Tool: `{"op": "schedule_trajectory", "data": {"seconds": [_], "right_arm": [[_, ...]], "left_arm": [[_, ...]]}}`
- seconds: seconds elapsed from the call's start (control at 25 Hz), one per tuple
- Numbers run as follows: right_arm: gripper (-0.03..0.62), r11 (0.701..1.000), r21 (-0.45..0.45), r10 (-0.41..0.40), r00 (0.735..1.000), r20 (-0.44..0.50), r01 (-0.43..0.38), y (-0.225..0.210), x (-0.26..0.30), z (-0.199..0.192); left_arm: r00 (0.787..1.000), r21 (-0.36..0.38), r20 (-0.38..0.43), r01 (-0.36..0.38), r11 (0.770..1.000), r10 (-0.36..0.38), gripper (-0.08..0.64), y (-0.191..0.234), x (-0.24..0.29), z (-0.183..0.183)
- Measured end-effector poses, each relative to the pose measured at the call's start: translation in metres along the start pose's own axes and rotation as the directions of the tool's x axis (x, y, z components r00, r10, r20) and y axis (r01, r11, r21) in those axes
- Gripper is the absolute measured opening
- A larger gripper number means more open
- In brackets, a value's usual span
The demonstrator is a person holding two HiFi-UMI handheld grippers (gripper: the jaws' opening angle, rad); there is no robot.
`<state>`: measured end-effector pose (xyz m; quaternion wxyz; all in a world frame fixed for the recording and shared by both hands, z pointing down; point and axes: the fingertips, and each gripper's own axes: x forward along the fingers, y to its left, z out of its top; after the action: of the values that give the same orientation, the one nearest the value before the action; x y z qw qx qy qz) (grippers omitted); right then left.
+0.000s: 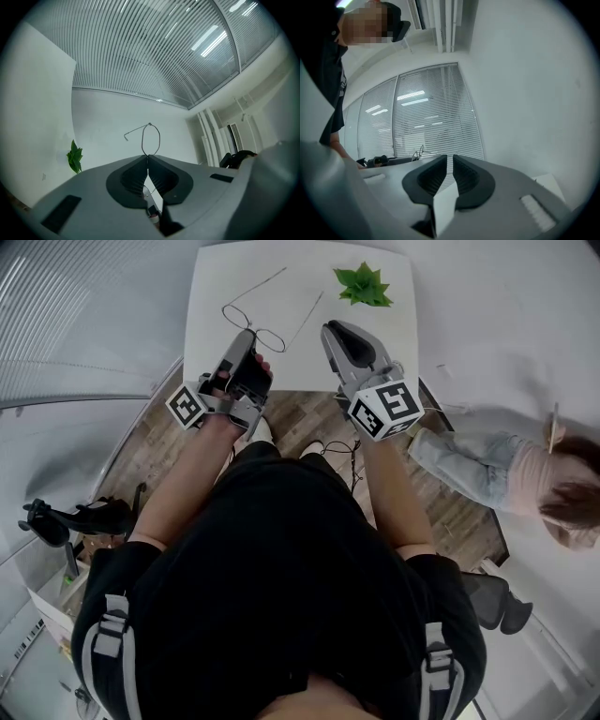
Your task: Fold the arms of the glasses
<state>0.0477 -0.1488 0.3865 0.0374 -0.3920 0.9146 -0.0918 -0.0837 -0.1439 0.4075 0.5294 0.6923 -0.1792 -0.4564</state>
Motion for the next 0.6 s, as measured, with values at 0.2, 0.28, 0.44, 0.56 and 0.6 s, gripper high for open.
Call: {"op": "schedule_trajectory", "data": {"seconds": [0.2,0.28,0.44,0.56,0.6], "right_arm": [[0.071,0.999,0.042,-0.014,1.000,-0.016,0.014,-0.005,0.005,-0.003],[0.075,0.998,0.058,-0.022,0.999,-0.025,0.023,-0.008,0.007,-0.005],[0.088,0.994,0.103,-0.029,0.999,-0.035,0.033,-0.013,0.009,-0.008],[0.094,0.990,0.132,-0.033,0.999,-0.038,0.037,-0.016,0.012,-0.010],[0.095,0.989,0.142,-0.034,0.999,-0.039,0.039,-0.017,0.012,-0.010]], "left_arm": [[1.000,-0.003,-0.005,0.013,1.000,-0.013,0.014,-0.002,-0.002,-0.002],[1.000,-0.006,-0.008,0.020,1.000,-0.020,0.014,-0.004,-0.003,-0.003],[0.999,-0.010,-0.015,0.035,0.999,-0.035,0.014,-0.006,-0.006,-0.007],[0.999,-0.013,-0.015,0.047,0.999,-0.047,0.014,-0.007,-0.009,-0.008],[0.999,-0.014,-0.014,0.052,0.999,-0.052,0.014,-0.007,-0.010,-0.008]]}}
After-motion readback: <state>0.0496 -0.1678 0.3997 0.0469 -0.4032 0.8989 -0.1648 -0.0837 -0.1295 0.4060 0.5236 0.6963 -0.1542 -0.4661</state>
